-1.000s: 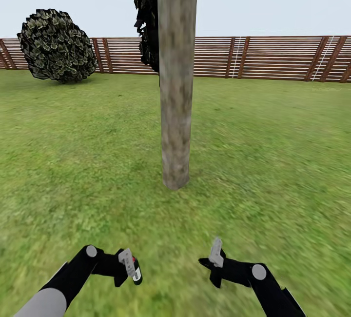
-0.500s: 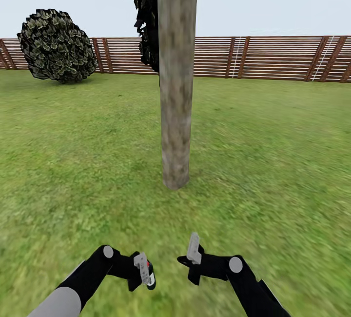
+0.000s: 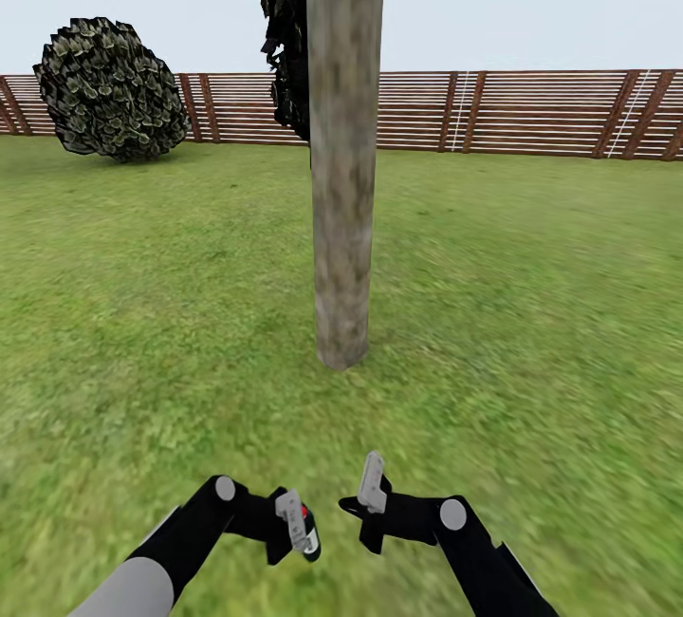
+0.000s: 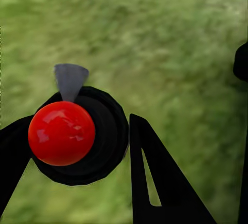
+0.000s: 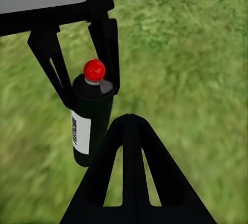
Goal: In the garden, pick up the pesticide atomizer on the floor and spray pesticide onto both trees until each tree trunk is fully covered.
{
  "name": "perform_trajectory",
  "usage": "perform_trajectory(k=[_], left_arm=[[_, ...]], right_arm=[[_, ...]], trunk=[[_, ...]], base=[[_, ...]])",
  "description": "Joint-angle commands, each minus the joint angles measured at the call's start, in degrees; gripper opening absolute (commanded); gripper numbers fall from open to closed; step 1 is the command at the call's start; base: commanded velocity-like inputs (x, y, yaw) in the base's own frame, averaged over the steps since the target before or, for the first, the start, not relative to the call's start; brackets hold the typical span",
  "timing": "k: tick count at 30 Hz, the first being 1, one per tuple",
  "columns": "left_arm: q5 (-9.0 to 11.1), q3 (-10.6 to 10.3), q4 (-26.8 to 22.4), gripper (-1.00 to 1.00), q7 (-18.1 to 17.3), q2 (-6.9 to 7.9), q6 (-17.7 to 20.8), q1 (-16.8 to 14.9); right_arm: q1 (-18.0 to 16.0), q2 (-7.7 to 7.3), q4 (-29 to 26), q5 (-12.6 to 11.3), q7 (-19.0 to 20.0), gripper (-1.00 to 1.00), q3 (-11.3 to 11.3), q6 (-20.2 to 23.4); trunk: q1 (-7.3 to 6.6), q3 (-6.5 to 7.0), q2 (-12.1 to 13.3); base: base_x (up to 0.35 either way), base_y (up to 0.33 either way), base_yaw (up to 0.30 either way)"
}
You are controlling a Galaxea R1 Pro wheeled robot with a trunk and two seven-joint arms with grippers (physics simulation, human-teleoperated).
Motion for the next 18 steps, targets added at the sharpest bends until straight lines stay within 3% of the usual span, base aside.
perform_trajectory(k=[1,18], left_arm=[[-0.36,0.06,-0.32,-1.0,-0.16,-0.14,-0.13,-0.02],[-0.2,0.11,-2.0,-1.0,-0.29,-2.48,-0.38,-0.01]], right_arm=[[-0.02,0.03,-0.05,0.6,0.05,-1.0,-0.07,-0.43],[-0.02,0.04,-0.05,0.61,0.05,-1.0,-0.07,-0.43]], trunk=[[-0.01,-0.05,-0.02],[-0.01,-0.05,-0.02]], base=[[0.0,0.0,0.0],[0.0,0.0,0.0]])
